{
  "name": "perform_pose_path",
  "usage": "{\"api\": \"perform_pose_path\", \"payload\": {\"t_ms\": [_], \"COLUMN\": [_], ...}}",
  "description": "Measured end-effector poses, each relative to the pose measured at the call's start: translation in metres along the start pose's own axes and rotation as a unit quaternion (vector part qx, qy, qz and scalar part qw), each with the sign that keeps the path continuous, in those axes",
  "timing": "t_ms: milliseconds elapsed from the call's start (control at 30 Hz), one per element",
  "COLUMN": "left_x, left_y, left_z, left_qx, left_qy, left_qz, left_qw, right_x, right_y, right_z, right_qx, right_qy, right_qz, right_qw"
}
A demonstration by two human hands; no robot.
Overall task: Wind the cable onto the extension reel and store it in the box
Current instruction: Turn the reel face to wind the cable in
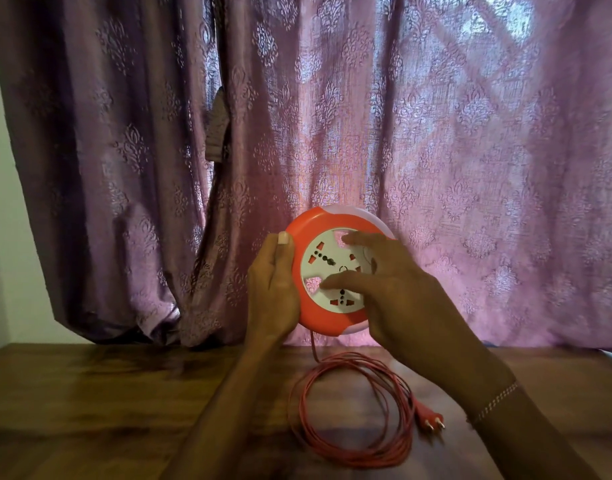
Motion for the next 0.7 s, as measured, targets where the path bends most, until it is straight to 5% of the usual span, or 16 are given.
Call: {"api": "perform_pose_path", "payload": {"t_ms": [133,333,567,700], "left_x": [-0.002,-0.005,-0.008,-0.0066], "left_y": [0.0001,-0.0003,-0.0018,-0.0034], "left_z": [-0.0005,-0.0038,-0.0058,-0.0053], "left_qx": [-0.004,-0.012,-0.021,-0.014], "left_qy": [-0.009,-0.03,-0.044,-0.031], "left_qz": [0.004,0.016,0.018,0.022], "left_qw": [1.0,0.999,0.999,0.999], "right_x": [0.0028,0.0004,-0.0049,-0.0055], "right_y": [-0.0081,-0.0057,-0.0051,-0.0016], "right_z": [0.0013,-0.0018,-0.0044,-0.0024], "right_qx": [0.062,0.0,-0.091,-0.099], "right_qy": [-0.011,-0.015,-0.128,-0.105], "right_qz": [-0.065,-0.089,-0.095,-0.077], "right_qw": [0.996,0.996,0.983,0.987]}}
Point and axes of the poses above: each hand's wrist, its own z-axis towards the middle knuckle, its own y-axis out of the back of the hand, x = y × z, the point moved 4 cm from there along z, towards the middle knuckle, and after that the axes turned 13 degrees about z, right-handed, at the moved point
